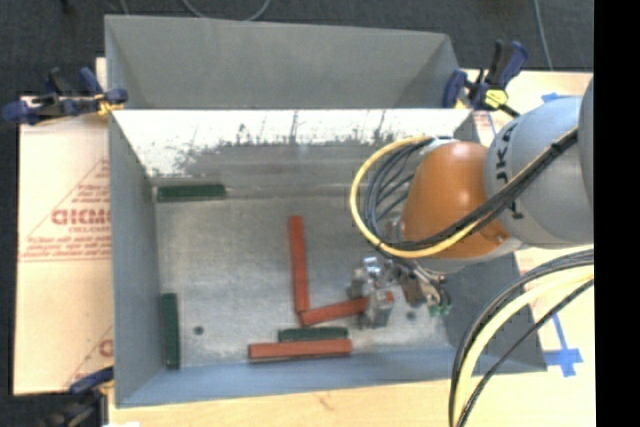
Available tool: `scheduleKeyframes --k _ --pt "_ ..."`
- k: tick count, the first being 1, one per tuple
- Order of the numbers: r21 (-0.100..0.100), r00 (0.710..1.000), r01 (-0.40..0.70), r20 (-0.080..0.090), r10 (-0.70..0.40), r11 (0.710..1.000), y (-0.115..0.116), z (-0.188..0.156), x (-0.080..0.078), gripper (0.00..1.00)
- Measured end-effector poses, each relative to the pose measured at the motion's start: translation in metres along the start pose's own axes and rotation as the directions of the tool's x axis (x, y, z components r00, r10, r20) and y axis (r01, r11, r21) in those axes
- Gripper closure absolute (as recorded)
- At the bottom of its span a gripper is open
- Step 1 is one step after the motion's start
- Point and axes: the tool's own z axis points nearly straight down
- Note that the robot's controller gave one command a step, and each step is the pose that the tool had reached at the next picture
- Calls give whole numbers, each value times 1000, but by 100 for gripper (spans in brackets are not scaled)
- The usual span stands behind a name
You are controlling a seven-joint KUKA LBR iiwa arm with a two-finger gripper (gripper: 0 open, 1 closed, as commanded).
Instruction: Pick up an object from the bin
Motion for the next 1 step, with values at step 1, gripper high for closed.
scheduleKeyframes --k 1 --pt "2 1000 16 7 -16 1000 -22 -149 1 100"
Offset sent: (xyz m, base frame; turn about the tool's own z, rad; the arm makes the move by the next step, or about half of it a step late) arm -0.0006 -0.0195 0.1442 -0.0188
